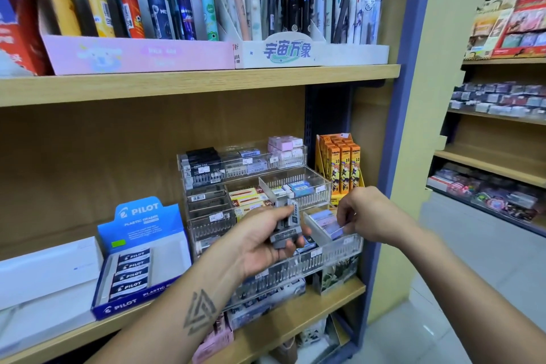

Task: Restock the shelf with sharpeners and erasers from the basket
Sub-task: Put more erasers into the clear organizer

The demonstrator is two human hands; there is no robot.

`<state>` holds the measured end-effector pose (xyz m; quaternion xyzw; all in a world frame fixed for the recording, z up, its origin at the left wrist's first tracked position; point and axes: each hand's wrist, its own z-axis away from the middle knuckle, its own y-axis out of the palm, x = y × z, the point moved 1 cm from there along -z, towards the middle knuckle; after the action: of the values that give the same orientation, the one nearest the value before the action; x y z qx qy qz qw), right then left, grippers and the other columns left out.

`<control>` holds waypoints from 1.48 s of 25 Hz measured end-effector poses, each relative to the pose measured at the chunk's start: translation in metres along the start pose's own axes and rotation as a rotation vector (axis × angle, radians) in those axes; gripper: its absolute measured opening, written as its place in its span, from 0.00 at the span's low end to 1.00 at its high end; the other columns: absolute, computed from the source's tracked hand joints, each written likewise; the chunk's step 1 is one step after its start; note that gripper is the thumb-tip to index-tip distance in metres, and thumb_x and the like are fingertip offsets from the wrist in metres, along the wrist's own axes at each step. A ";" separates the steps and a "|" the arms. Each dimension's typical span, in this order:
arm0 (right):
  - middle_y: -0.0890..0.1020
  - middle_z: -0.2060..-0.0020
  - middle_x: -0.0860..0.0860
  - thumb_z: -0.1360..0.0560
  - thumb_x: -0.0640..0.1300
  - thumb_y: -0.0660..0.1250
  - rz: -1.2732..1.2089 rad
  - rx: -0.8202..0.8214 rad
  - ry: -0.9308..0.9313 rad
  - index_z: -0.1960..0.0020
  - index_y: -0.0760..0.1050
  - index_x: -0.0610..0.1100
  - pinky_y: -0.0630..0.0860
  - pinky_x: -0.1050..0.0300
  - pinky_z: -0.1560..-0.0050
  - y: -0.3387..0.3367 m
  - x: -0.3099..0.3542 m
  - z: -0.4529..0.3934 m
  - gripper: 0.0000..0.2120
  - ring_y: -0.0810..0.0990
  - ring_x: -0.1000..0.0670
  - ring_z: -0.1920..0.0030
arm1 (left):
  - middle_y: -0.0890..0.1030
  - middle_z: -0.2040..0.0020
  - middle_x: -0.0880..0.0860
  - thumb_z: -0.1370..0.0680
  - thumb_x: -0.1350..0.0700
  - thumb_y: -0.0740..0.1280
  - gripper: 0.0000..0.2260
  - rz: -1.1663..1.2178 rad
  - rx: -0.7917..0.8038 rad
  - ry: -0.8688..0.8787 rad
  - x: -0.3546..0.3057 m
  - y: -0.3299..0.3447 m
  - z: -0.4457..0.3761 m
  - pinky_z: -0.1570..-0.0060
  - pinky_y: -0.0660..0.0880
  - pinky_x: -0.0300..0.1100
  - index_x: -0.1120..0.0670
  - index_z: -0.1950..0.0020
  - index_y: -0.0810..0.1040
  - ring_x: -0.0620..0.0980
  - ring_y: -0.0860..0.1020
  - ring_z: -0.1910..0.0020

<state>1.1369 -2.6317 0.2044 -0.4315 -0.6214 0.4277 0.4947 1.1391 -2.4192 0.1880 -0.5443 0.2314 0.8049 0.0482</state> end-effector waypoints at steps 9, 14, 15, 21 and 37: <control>0.84 0.60 0.53 0.30 0.38 0.76 0.100 0.124 0.064 0.62 0.84 0.46 0.81 0.54 0.52 0.002 0.007 -0.011 0.05 0.81 0.52 0.54 | 0.81 0.58 0.65 0.21 0.60 0.68 0.18 0.022 -0.009 0.014 0.000 -0.006 0.000 0.81 0.72 0.36 0.67 0.33 0.72 0.54 0.78 0.68; 0.83 0.48 0.53 0.24 0.35 0.67 -0.066 -0.079 -0.032 0.42 0.82 0.49 0.79 0.60 0.53 -0.011 0.031 -0.011 0.15 0.81 0.53 0.51 | 0.82 0.59 0.66 0.20 0.68 0.63 0.07 -0.010 -0.010 0.054 -0.009 -0.011 0.009 0.81 0.71 0.35 0.67 0.43 0.73 0.54 0.78 0.70; 0.82 0.46 0.55 0.24 0.33 0.66 -0.248 -0.094 -0.097 0.37 0.79 0.52 0.79 0.61 0.51 -0.013 0.040 -0.011 0.20 0.81 0.55 0.50 | 0.82 0.59 0.65 0.21 0.69 0.63 0.06 -0.036 -0.016 0.067 -0.011 -0.011 0.011 0.81 0.70 0.35 0.66 0.44 0.74 0.54 0.77 0.70; 0.85 0.54 0.56 0.28 0.35 0.74 -0.571 -0.084 -0.292 0.45 0.83 0.48 0.78 0.64 0.52 -0.015 0.080 -0.017 0.14 0.83 0.58 0.53 | 0.81 0.58 0.66 0.20 0.66 0.64 0.10 -0.132 -0.089 0.125 -0.039 -0.035 0.022 0.82 0.68 0.35 0.67 0.39 0.74 0.52 0.75 0.72; 0.84 0.53 0.49 0.28 0.44 0.76 -0.458 -0.250 -0.120 0.45 0.82 0.45 0.81 0.54 0.51 -0.034 0.124 -0.154 0.13 0.82 0.49 0.53 | 0.75 0.60 0.61 0.16 0.58 0.59 0.09 -0.016 -0.228 0.166 -0.163 -0.095 -0.009 0.81 0.71 0.31 0.63 0.51 0.73 0.48 0.75 0.76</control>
<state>1.2671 -2.5052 0.2898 -0.3112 -0.7792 0.2493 0.4837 1.2436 -2.3101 0.3011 -0.6128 0.1375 0.7777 -0.0267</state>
